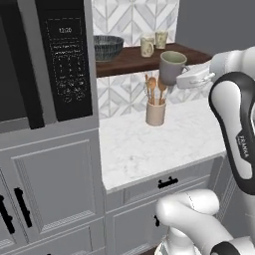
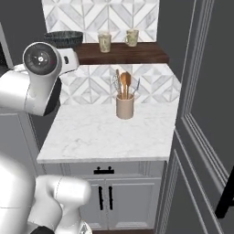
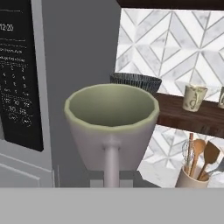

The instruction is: Gather all objects into one cabinet and sort the glasses and bowls to opposite sides.

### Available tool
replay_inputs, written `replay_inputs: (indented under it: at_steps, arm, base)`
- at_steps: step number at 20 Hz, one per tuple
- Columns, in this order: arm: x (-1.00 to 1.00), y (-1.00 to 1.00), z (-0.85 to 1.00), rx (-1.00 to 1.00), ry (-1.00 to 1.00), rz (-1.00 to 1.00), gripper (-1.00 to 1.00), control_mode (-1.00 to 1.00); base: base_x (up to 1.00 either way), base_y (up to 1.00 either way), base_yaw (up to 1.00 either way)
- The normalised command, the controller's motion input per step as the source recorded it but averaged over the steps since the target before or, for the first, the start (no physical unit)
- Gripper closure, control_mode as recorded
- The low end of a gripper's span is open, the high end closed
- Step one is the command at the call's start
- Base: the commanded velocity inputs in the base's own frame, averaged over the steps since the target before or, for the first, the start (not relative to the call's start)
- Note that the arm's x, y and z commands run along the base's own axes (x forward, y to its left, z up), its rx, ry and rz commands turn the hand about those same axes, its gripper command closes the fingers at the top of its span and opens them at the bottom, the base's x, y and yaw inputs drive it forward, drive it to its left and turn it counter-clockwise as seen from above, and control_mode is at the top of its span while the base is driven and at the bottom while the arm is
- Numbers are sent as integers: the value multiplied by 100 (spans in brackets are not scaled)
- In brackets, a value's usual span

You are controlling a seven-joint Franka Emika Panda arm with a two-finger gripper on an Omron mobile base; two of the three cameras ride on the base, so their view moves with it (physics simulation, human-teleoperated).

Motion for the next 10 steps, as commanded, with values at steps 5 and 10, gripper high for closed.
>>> replay_inputs:
  at_steps: [5,10]
  arm:
    - [0,0,0,0,0,0,100,100]
    - [0,0,0,0,0,0,100,100]
  base:
    - [24,-38,0]
    - [46,-13,4]
